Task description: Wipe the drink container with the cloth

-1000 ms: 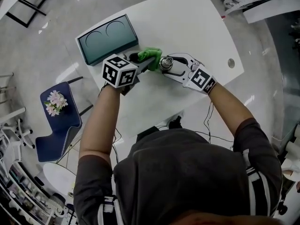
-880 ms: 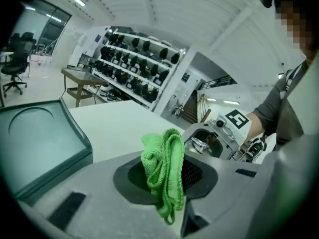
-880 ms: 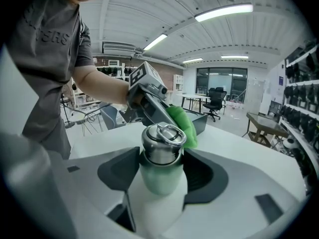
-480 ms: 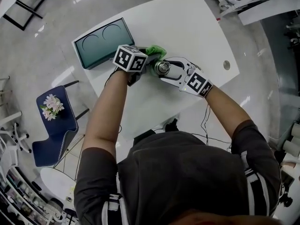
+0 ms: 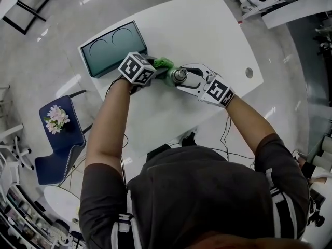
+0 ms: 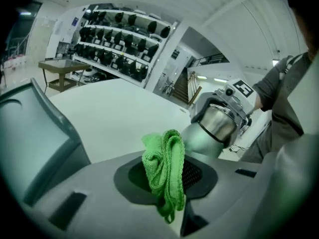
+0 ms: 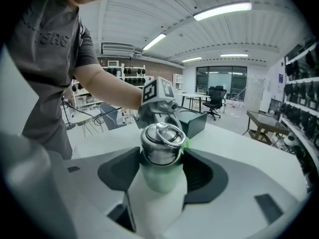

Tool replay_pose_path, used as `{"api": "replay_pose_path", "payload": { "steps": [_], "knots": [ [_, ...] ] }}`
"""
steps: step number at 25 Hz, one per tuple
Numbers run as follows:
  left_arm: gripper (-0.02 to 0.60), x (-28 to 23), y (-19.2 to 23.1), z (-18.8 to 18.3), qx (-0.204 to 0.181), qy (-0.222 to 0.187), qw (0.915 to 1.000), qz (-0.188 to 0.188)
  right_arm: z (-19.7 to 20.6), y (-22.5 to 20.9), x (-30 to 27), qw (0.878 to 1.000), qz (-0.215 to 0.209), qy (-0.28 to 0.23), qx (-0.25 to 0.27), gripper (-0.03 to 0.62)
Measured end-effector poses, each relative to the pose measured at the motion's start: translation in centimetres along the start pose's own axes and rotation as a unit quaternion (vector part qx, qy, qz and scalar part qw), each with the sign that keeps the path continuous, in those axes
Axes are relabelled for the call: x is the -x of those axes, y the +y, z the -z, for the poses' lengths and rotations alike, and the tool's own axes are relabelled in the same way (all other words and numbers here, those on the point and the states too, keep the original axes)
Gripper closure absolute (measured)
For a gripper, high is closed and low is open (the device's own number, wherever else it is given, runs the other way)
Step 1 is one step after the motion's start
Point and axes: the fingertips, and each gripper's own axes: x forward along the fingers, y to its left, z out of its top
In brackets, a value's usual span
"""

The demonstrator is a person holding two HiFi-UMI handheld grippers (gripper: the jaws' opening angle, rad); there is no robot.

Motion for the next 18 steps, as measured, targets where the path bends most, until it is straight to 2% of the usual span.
{"api": "replay_pose_path", "payload": {
  "steps": [2,6,11,14,18],
  "knots": [
    [0.506,1.3,-1.1,0.9,-0.005,0.003,1.0,0.0,-0.1,-0.2,-0.1,1.0,0.004,-0.004,-0.01,0.332],
    [0.505,2.9,-4.0,2.9,0.011,-0.013,0.9998,-0.011,0.1,-0.3,-0.3,1.0,0.014,-0.005,-0.022,0.332],
    [0.505,0.3,-9.4,6.0,0.019,-0.009,0.9998,0.006,-0.2,-0.6,-0.6,0.998,0.034,-0.004,-0.046,0.332],
    [0.505,-1.9,-9.6,5.4,0.042,-0.048,0.9977,-0.023,-0.1,-0.5,-0.9,0.998,0.04,0.006,-0.049,0.332],
    [0.505,-0.8,-8.3,4.7,0.047,-0.083,0.9937,-0.059,0.1,-1.1,-0.3,0.996,0.043,0.009,-0.081,0.333]
  ]
}}
